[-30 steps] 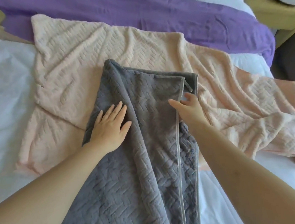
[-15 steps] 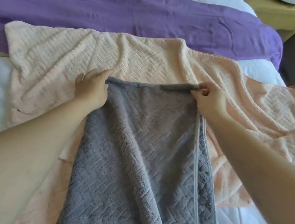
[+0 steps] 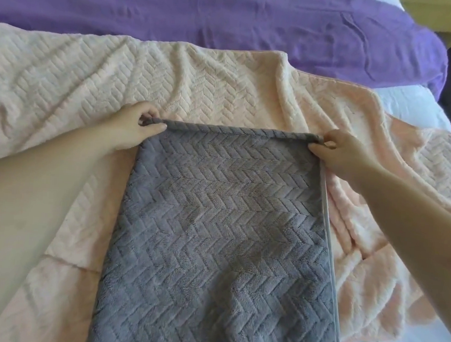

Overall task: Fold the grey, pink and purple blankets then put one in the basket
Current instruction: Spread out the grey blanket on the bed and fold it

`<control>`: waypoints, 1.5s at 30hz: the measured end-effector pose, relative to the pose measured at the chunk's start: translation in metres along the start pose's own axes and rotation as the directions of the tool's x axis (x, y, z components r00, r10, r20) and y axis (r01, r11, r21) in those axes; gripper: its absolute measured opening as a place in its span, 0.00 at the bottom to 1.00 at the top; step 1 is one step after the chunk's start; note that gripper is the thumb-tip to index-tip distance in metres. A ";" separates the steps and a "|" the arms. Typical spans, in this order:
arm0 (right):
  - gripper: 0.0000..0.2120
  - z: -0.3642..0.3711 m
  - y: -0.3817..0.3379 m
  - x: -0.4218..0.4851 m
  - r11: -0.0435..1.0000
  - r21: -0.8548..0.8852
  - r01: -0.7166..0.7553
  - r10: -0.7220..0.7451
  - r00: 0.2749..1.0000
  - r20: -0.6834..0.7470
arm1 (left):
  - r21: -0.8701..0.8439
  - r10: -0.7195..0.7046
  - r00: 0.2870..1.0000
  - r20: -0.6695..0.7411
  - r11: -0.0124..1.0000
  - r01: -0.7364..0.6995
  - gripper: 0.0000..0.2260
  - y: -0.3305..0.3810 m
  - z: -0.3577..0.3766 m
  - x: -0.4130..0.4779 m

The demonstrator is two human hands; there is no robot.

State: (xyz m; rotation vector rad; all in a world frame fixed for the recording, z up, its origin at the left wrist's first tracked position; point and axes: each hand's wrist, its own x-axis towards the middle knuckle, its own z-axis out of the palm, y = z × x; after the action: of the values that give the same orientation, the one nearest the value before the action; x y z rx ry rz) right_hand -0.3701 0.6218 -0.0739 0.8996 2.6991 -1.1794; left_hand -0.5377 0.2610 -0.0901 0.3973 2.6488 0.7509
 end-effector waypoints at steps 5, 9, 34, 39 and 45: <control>0.10 -0.005 -0.009 0.006 0.967 -0.095 0.235 -0.216 0.961 0.173 | -0.200 0.046 0.992 0.117 0.980 -0.022 0.05 -0.012 -0.014 -0.004; 0.03 -0.011 -0.015 0.011 0.932 -0.219 0.289 -0.243 0.946 0.215 | -0.182 0.024 0.987 0.156 0.983 0.004 0.04 -0.013 -0.012 -0.003; 0.21 0.051 -0.060 -0.015 0.819 -0.510 0.264 -0.446 0.851 -0.276 | 0.441 0.395 0.823 -0.408 0.875 -0.201 0.19 0.034 0.033 -0.036; 0.30 0.115 -0.041 -0.093 0.729 -0.534 0.428 -0.433 0.893 0.124 | 0.588 0.315 0.949 0.016 0.765 -0.264 0.25 0.025 0.089 -0.083; 0.31 0.063 0.014 -0.083 0.704 -0.688 0.175 -0.223 0.975 0.020 | 0.652 0.088 0.994 -0.061 0.758 -0.027 0.29 -0.010 0.067 -0.074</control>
State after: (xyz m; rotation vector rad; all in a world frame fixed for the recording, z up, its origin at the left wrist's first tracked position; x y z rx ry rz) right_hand -0.3044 0.5450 -0.1040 0.5298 2.9610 -0.0712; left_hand -0.4457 0.2563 -0.1296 0.6344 2.9278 -0.1941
